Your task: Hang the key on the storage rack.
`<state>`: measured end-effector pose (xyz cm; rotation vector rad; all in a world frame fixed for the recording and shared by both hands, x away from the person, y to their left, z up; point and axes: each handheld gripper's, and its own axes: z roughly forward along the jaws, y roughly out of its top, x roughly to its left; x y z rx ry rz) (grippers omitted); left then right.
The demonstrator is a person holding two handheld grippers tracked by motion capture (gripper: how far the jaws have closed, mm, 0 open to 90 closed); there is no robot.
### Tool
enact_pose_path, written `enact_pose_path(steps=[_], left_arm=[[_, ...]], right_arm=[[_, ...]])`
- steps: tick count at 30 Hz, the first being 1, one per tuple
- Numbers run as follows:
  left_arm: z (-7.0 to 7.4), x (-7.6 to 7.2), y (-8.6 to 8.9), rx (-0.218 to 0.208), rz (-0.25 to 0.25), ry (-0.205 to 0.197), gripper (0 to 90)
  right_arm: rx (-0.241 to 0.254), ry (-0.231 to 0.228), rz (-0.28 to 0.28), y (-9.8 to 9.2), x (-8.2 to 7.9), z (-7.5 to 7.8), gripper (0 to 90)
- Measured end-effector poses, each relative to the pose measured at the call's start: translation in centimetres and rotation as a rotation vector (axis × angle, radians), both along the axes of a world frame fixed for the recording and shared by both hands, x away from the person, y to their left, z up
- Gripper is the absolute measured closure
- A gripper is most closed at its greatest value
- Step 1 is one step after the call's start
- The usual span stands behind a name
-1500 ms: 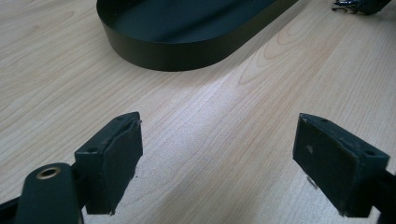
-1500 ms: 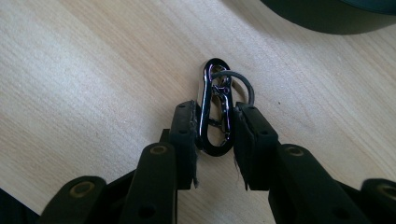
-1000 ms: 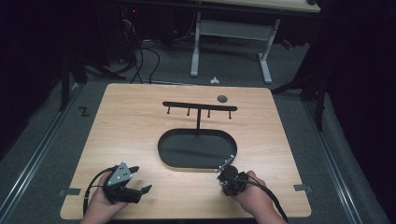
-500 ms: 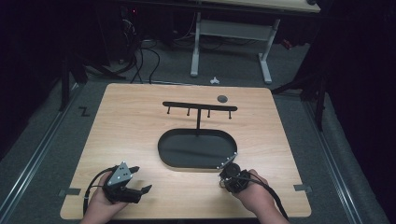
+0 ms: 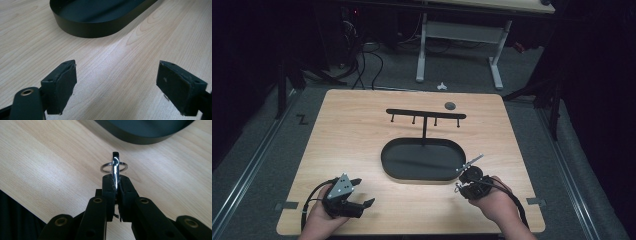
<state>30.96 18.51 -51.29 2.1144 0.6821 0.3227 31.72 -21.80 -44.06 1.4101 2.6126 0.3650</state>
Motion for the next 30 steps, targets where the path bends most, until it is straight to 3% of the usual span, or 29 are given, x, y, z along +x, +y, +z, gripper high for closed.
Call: enact_pose_path(steps=[10, 16, 30], left_arm=[[0.0, 0.0, 0.0, 0.002, 0.000, 0.001, 17.0], [0.0, 0.0, 0.0, 0.002, -0.001, 0.002, 17.0], [-0.1, -0.1, -0.1, 0.002, -0.006, 0.002, 17.2]], right_arm=[[0.003, -0.010, -0.056, -0.8, 0.7, 2.3, 85.0], [0.023, 0.008, -0.095, -1.1, 1.2, 3.1, 85.0], [0.039, -0.002, -0.135, -1.3, 2.5, 4.2, 85.0]])
